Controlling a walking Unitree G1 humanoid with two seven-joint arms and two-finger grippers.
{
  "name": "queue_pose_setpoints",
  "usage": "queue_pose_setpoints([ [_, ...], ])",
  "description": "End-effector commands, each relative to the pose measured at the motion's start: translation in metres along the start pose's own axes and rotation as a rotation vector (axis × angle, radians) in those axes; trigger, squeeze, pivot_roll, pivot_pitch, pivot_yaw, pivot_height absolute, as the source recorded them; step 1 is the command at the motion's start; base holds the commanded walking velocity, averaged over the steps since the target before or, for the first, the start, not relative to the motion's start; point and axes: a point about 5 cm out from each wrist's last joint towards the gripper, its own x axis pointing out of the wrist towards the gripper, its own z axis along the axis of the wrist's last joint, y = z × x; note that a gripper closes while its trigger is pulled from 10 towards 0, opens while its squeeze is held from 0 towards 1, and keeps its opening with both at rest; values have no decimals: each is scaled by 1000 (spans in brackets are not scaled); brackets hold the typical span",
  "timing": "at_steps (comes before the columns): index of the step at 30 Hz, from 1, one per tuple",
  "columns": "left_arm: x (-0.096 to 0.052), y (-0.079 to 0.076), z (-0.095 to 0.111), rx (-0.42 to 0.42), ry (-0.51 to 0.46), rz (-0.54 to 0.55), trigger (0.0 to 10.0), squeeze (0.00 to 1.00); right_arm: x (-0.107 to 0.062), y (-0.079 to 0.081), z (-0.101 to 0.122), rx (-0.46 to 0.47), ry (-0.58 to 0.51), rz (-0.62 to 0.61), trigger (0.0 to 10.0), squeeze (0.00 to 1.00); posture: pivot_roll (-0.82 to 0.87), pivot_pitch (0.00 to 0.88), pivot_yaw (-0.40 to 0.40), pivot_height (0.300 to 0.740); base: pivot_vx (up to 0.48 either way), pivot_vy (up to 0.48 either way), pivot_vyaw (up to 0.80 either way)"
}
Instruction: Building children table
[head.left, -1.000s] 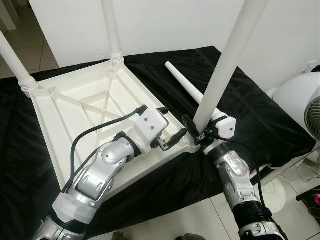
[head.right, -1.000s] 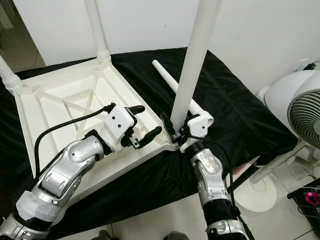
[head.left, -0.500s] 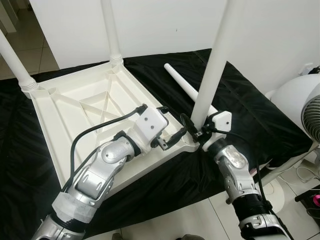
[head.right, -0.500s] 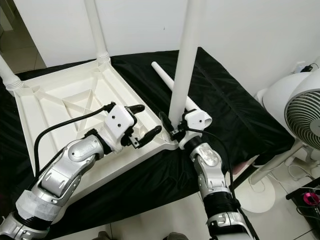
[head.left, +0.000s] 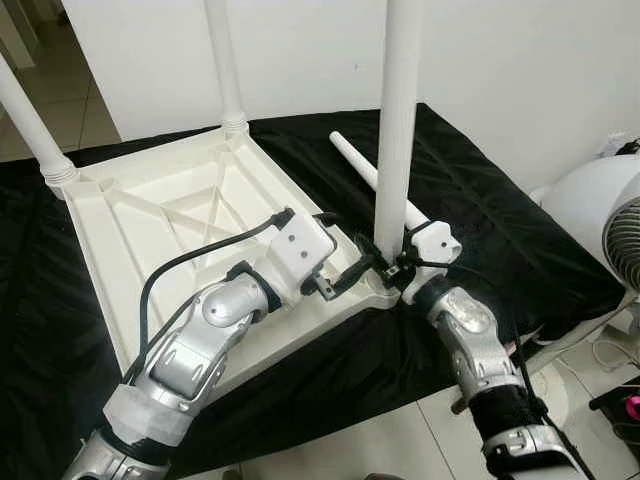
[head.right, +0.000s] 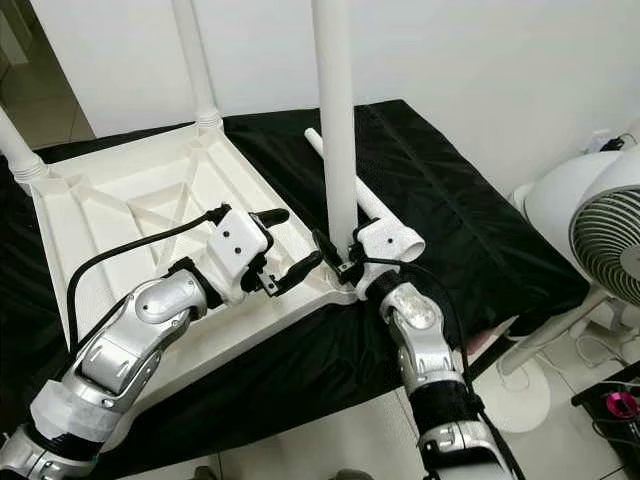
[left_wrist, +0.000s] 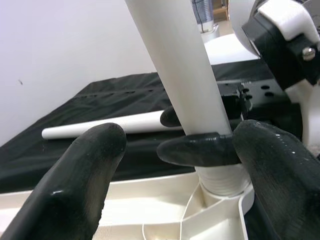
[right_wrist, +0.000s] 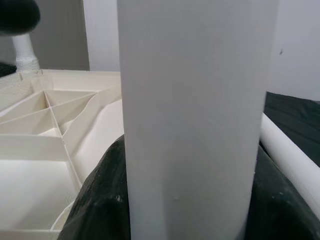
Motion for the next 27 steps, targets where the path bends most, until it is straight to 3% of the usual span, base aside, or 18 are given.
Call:
queue_pose_setpoints([
  [1,-1,1,2,19,5,-38,10000,0,-27,9,-46,122,190,-52,10000,0,-69,19,45,740,0,0,0],
  [5,-2,2,2,22,4,-36,10000,0,-34,10,-42,171,109,-107,10000,0,-69,21,47,740,0,0,0],
  [11,-2,4,2,25,6,-33,10000,0,-45,13,-44,164,66,-148,10000,0,-73,33,52,740,0,0,0],
  [22,-1,4,2,21,6,-33,10000,0,-47,20,-44,120,73,-134,10000,0,-80,40,58,740,0,0,0],
  [24,-1,3,2,20,4,-33,10000,0,-45,18,-44,153,88,-166,10000,0,-80,40,58,740,0,0,0],
  [27,-1,4,3,20,3,-31,10000,0,-41,17,-41,114,98,-251,10000,0,-82,43,51,740,0,0,0],
])
